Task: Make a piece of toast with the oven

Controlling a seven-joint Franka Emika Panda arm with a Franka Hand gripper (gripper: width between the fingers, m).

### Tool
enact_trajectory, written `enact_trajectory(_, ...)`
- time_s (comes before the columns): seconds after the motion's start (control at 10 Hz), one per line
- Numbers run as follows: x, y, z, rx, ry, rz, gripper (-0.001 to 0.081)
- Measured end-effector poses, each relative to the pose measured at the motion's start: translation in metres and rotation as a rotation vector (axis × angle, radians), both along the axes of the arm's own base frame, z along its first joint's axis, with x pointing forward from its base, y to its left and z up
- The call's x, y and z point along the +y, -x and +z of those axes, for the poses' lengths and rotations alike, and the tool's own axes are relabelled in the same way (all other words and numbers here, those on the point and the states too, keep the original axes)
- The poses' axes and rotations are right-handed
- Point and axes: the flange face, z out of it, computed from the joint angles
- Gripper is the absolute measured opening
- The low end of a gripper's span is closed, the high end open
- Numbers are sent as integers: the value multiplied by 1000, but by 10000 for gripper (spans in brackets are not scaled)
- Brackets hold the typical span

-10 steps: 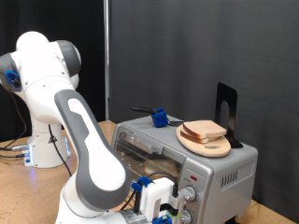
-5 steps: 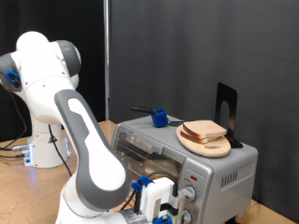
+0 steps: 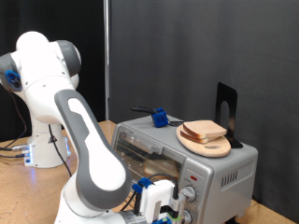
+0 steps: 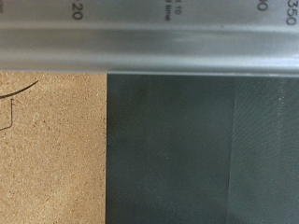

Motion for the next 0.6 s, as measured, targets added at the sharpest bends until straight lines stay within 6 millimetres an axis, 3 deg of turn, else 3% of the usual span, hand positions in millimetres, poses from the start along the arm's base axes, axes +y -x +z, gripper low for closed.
enact_trajectory(0.1,0,0,0,0,1,1,6)
enact_trajectory(0.2,0,0,0,0,1,1,89)
enact_trajectory(0.3,0,0,0,0,2,2,89)
enact_trajectory(0.4,0,0,0,-1,3,2,227)
enact_trajectory(0.5,0,0,0,-3,4,3,227)
enact_trajectory(0.6,0,0,0,-4,5,4,417)
